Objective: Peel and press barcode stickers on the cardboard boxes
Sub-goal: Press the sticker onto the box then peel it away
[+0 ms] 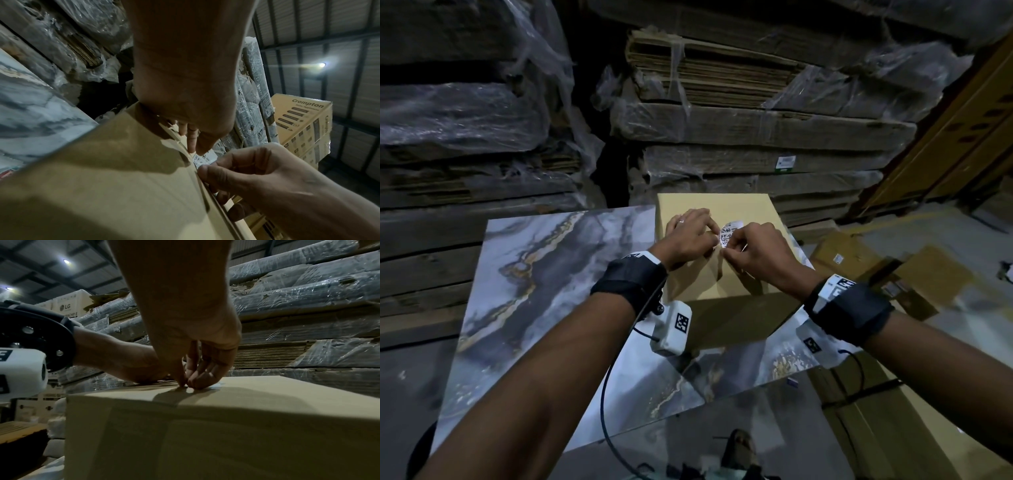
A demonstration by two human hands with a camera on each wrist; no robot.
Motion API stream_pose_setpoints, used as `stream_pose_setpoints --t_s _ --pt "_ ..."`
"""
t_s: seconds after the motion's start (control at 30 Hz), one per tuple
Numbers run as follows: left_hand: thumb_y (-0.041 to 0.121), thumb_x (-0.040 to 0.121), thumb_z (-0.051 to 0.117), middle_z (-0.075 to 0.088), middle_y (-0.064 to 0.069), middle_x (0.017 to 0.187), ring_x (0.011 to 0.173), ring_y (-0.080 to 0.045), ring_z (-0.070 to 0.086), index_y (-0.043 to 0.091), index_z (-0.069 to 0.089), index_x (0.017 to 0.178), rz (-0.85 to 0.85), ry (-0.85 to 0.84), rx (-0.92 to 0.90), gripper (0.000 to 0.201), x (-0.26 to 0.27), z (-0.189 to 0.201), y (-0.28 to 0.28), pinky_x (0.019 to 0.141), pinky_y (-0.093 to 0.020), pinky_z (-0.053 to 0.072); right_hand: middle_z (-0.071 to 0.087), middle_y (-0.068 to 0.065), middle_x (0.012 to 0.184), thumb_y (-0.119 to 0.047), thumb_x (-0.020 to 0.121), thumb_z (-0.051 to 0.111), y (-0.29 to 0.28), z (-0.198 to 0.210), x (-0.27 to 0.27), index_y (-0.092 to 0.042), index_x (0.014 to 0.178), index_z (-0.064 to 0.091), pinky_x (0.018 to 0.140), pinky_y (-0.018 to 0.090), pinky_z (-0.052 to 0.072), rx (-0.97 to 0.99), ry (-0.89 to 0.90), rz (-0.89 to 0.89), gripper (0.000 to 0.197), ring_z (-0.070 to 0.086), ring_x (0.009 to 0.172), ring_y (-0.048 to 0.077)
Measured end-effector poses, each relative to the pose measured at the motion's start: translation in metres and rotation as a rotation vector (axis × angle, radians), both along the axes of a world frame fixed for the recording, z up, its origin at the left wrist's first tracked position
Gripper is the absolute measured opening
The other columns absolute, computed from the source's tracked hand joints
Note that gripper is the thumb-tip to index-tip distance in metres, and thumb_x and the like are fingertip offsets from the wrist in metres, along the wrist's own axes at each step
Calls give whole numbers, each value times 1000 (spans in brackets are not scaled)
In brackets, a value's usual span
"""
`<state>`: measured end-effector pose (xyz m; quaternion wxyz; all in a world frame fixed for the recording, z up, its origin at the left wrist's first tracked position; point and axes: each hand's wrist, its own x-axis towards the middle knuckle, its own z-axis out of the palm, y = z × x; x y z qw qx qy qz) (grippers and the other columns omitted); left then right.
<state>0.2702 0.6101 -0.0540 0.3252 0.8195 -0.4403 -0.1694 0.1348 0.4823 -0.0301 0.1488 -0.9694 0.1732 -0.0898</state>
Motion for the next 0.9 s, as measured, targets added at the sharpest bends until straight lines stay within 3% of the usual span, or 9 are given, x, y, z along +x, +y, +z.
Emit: stream_pose_setpoints --t_s 0.23,0.37,0.5,0.63,0.73,0.9 --pt "28 98 54 37 0 156 147 -11 22 19 60 121 11 5 -13 25 -3 4 2 119 -37 0 65 -2 66 -30 77 64 -1 -1 3 -17 71 64 62 43 55 59 92 15 14 62 65 26" --pt "27 100 52 39 -1 154 145 -12 24 17 58 125 8 -3 -7 27 -5 6 3 119 -37 1 65 -2 69 -26 81 69 -5 6 4 -13 74 65 64 37 47 142 112 34 16 61 68 22" --pt "23 99 51 33 0 159 149 -12 19 18 57 129 -4 -7 8 30 -5 7 3 120 -39 -1 68 -4 72 -24 85 71 -7 6 1 -17 79 65 67 40 53 164 65 45 11 62 68 15" --pt "23 95 48 29 -1 161 151 -13 15 20 56 130 -28 5 18 37 -3 6 6 121 -42 -4 64 -5 67 -44 87 74 -2 -1 -4 -18 78 64 59 35 44 59 1 34 30 57 64 14" --pt "21 96 50 38 -1 154 146 -12 22 19 56 128 -9 11 15 33 -5 7 6 119 -38 0 62 -4 65 -34 93 67 1 -6 -4 -17 72 61 59 36 40 11 -4 26 27 55 63 18" --pt "38 75 38 38 0 153 147 -13 21 20 54 130 -26 33 44 60 -5 8 7 120 -38 0 67 -2 70 -26 95 64 -12 3 -5 -12 77 64 66 38 47 96 16 2 23 61 69 20"
